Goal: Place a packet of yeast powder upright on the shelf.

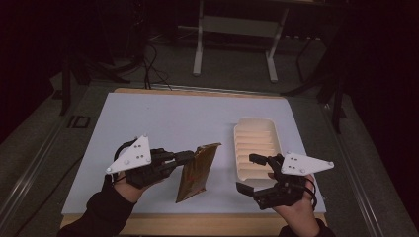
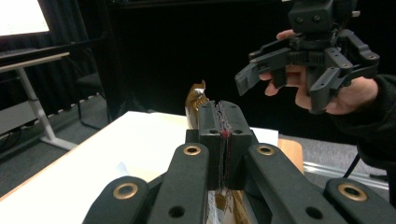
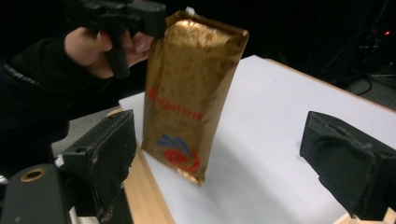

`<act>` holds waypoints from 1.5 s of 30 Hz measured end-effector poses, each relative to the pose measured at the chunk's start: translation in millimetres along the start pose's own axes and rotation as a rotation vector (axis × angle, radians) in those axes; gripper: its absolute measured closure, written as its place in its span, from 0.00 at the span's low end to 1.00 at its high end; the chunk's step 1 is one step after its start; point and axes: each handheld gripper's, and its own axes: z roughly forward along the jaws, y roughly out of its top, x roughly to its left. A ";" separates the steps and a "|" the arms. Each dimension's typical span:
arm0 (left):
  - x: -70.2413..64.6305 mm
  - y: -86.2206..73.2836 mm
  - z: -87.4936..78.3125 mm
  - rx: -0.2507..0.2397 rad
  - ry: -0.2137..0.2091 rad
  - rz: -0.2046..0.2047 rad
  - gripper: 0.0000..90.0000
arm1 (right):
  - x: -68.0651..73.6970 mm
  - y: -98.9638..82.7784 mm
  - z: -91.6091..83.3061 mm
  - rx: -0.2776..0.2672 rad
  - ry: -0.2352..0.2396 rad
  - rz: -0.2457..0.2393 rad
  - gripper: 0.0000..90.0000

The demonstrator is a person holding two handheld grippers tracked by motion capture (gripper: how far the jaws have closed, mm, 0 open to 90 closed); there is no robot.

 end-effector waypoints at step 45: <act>-16.7 0.4 23.2 0.012 -0.070 0.004 0.97 | -18.6 13.3 38.1 0.139 0.346 -0.033 0.92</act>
